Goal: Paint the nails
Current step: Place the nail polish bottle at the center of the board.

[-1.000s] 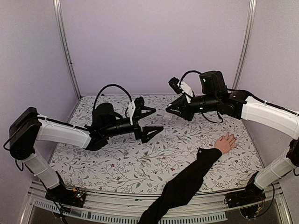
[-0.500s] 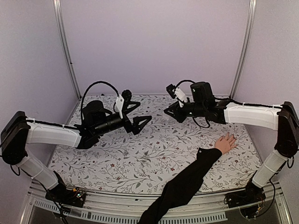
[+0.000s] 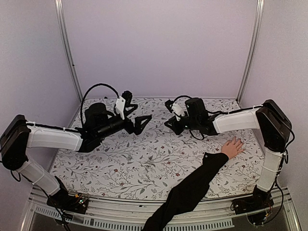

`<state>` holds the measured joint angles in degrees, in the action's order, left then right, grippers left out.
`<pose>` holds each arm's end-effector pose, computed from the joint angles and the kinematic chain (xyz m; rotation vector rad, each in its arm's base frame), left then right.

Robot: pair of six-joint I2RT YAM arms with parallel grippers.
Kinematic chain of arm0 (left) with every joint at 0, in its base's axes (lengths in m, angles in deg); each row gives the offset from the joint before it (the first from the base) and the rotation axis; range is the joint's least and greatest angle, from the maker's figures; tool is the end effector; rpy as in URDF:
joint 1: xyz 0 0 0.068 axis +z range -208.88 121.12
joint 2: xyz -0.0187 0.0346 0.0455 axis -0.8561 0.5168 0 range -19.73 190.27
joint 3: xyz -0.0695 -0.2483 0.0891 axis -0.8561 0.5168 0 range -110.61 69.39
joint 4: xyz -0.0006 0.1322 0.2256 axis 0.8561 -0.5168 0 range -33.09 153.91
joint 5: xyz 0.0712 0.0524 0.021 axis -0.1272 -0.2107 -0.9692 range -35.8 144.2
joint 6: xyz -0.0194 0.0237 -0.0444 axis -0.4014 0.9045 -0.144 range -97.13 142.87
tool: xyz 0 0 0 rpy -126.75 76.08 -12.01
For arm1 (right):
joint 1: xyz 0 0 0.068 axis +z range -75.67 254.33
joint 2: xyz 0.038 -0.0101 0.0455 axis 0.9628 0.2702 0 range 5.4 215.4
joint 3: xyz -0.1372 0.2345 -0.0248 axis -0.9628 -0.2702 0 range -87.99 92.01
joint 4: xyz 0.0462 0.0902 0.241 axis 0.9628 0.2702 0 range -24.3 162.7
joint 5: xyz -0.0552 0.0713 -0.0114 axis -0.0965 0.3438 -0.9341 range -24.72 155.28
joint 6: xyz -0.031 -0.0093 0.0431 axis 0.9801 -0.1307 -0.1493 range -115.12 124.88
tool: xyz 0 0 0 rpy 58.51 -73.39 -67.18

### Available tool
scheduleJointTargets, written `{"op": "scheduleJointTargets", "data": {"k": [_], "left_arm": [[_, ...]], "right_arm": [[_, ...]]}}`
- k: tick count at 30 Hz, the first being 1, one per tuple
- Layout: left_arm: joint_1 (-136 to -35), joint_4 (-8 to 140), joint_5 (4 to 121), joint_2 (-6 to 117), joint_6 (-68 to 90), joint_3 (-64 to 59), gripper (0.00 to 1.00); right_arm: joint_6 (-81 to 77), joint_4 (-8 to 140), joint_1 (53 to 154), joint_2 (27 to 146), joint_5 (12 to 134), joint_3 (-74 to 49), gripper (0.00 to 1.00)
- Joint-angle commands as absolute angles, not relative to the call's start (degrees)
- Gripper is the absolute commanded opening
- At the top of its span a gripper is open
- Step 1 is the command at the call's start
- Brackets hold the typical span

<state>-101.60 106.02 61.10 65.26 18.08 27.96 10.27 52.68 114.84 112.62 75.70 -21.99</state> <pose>0.2359 -0.2237 0.2483 0.6253 1.5225 -0.7360 0.3136 0.2765 0.1978 -0.9244 1.8888 0.5617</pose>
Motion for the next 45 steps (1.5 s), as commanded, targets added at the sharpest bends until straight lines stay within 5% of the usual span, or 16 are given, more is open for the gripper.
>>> {"op": "scheduleJointTargets", "data": {"k": [1,32,41,45], "left_arm": [[-100.64,105.50,60.52,64.72,17.66,27.92,1.00],[-100.50,104.88,60.71,64.91,17.83,28.35,1.00],[-100.56,104.78,60.63,64.74,17.67,28.51,1.00],[-100.54,104.69,60.45,64.60,17.70,28.59,1.00]], "right_arm": [[11.46,47.14,115.53,116.09,72.28,-22.05,0.00],[13.74,41.01,117.12,124.84,69.51,-21.92,0.05],[14.03,41.60,117.48,124.85,69.47,-22.17,0.14],[14.06,42.53,117.58,123.96,70.76,-22.32,0.29]]}}
